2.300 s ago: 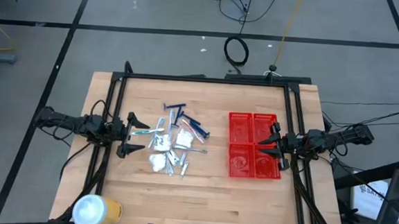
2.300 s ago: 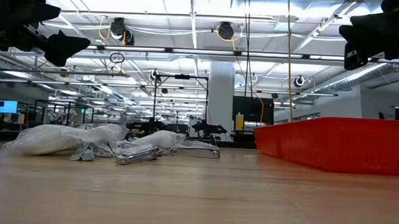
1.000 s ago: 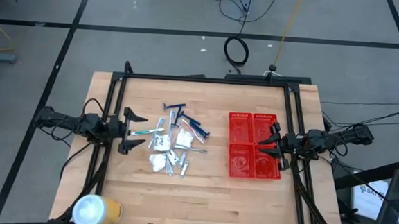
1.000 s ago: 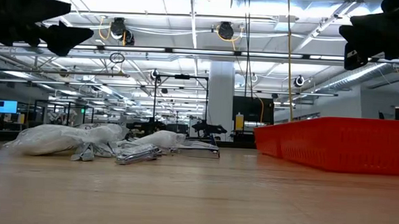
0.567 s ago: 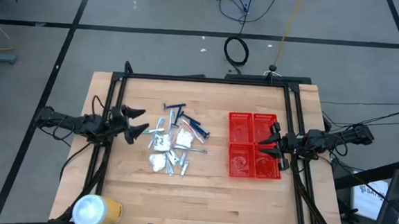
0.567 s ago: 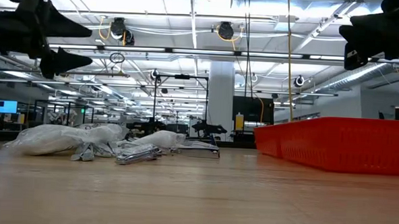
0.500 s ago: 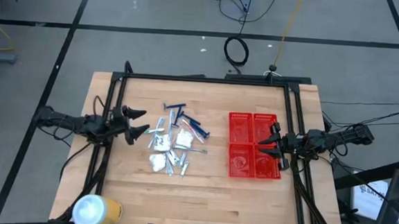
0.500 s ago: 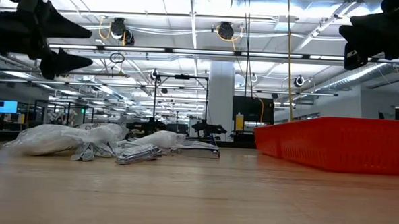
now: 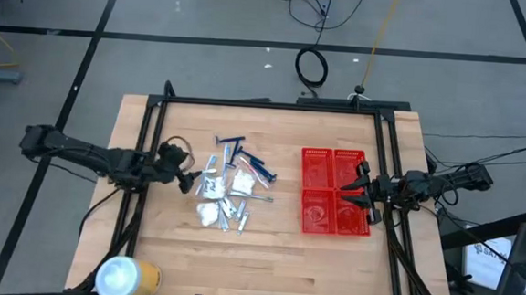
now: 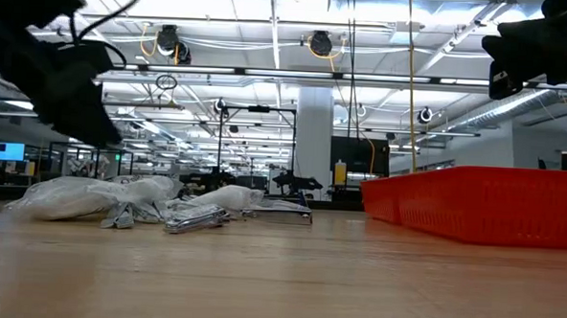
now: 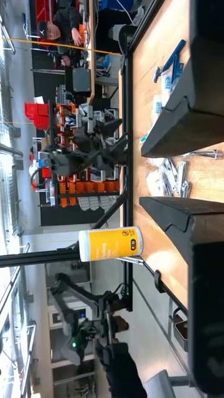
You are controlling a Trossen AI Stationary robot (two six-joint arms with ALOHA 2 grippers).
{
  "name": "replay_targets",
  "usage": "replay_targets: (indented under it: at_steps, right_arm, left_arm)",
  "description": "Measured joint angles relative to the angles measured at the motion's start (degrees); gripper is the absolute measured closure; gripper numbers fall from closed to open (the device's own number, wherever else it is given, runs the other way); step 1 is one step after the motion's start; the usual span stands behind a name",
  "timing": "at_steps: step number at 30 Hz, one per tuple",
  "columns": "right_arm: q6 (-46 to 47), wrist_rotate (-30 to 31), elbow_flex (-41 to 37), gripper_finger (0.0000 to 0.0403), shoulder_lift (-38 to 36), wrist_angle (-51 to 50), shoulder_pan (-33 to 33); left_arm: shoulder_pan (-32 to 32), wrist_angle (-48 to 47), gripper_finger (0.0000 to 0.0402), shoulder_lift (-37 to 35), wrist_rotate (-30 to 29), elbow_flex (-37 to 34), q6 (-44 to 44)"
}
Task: Pick & Place Travel size toiletries
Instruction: Put the green toothbrush into the top right red bin
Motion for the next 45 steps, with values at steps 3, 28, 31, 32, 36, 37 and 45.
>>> replay_targets:
  at_steps: [3, 28, 31, 32, 36, 37, 45]
  right_arm:
    - [0.01, 0.0, -0.02, 0.0303, 0.0, 0.0, -0.01]
    - [0.01, 0.0, -0.01, 0.0303, -0.01, 0.01, -0.01]
    - [0.0, 0.0, 0.0, 0.0303, -0.02, 0.02, 0.0]
    - [0.0, 0.0, 0.0, 0.0303, 0.0, 0.0, 0.0]
    - [0.01, 0.0, 0.0, 0.0303, -0.01, -0.01, 0.0]
    - [0.0, 0.0, -0.01, 0.0303, 0.0, 0.0, 0.0]
    - [0.0, 0.0, -0.01, 0.0303, -0.01, 0.0, 0.0]
  left_arm:
    - [1.29, -9.16, 0.0005, 7.09, 0.6, 4.42, -1.16]
    - [10.41, -5.28, 0.0025, 28.76, 18.1, 5.01, 2.98]
    - [10.41, -4.83, 0.0067, 28.84, 21.81, 4.98, 3.36]
    - [10.37, -4.59, 0.0084, 28.86, 23.12, 4.97, 3.18]
    - [10.31, -3.85, 0.0154, 28.93, 25.06, 4.87, 0.39]
    - [10.29, -3.41, 0.017, 28.95, 25.08, 4.86, -0.41]
    - [10.57, -0.46, 0.0277, 28.97, 23.84, 4.8, 3.54]
